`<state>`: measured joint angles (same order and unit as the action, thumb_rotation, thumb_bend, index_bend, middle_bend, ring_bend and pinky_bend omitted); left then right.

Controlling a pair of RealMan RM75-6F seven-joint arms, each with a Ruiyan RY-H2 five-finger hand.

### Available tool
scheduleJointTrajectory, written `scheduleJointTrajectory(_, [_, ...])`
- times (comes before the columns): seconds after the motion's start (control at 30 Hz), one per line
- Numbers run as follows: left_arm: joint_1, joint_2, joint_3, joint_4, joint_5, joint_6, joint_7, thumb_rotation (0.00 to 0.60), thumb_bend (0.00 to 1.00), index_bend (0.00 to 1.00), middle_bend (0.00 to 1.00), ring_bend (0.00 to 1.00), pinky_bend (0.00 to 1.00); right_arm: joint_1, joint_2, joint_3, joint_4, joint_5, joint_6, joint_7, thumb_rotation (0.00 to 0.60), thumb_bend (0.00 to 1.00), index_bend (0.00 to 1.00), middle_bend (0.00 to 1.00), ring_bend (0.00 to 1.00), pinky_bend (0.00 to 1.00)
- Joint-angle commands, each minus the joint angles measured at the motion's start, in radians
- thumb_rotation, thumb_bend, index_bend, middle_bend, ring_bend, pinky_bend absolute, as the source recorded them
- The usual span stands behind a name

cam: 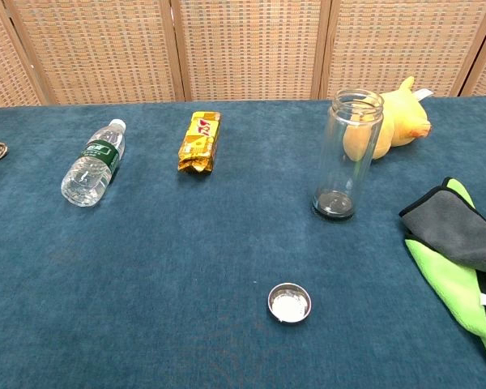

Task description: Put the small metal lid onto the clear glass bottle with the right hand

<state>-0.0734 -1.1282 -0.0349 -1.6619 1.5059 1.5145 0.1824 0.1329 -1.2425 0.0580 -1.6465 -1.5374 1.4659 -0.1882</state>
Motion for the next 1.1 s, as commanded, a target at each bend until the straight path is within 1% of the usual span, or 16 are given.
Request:
scheduleJointTrajectory(0.03, [0.0, 0.001, -0.002, -0.001, -0.002, 0.001, -0.003, 0.6, 0.18, 0.0, 0.0, 0.0, 0.0, 0.001, -0.001, 0.001, 0.001, -0.001, 0.001, 0.001, 0.6, 0.02, 0.0, 0.0, 0.0, 0.0])
scheduleJointTrajectory(0.5, [-0.003, -0.004, -0.003, 0.009, 0.001, -0.003, -0.01, 0.6, 0.18, 0.0, 0.0, 0.0, 0.0, 0.001, 0.0, -0.001, -0.008, -0.009, 0.002, -0.006, 0.6, 0.02, 0.0, 0.0, 0.0, 0.0])
scheduleJointTrajectory(1.1, [-0.002, -0.003, 0.0, -0.005, 0.011, 0.004, 0.003, 0.6, 0.18, 0.0, 0.0, 0.0, 0.0, 0.0, 0.001, -0.004, -0.004, -0.009, -0.001, 0.002, 0.6, 0.02, 0.0, 0.0, 0.0, 0.0])
